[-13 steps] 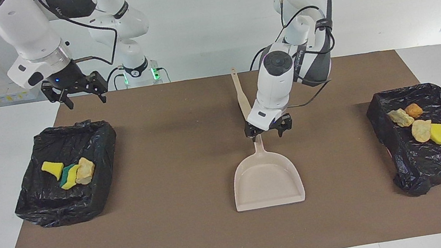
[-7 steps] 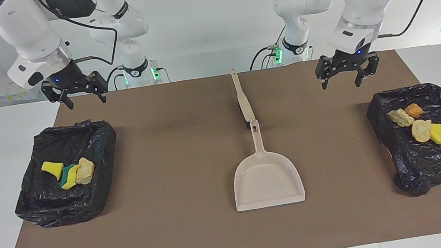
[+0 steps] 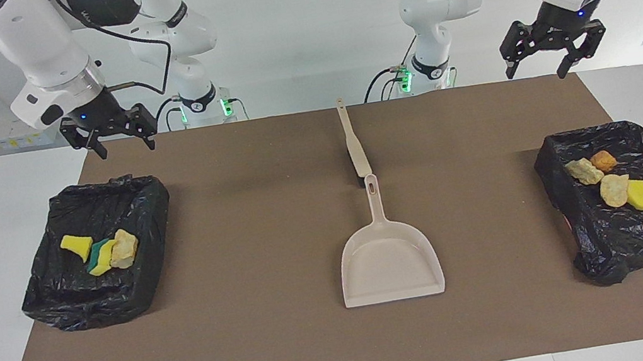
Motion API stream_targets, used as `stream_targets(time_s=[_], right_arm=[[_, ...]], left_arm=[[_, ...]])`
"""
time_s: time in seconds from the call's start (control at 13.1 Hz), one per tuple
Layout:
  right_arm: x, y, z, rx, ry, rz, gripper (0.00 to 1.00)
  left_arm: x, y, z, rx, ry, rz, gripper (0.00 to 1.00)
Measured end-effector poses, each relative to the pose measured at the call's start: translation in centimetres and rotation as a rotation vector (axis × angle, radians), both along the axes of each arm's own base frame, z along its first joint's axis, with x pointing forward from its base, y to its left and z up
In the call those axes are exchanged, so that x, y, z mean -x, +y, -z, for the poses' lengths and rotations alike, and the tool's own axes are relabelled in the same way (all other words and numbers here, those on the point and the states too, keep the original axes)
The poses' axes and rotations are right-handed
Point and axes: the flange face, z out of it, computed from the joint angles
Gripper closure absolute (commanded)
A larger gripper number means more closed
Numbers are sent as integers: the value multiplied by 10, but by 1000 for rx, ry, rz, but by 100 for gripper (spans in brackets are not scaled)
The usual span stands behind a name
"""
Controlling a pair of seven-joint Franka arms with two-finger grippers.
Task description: Sweep and dump trash in bin
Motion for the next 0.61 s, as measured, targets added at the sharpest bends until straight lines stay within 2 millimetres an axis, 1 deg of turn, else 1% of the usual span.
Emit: stream_targets(time_s=[0.08, 0.61], right_arm=[[0, 0, 0, 0, 0, 0, 0], [0, 0, 0, 0, 0, 0, 0]], left_arm=[[0, 2, -1, 2, -1, 9, 0], [3, 2, -3, 0, 7, 17, 0]])
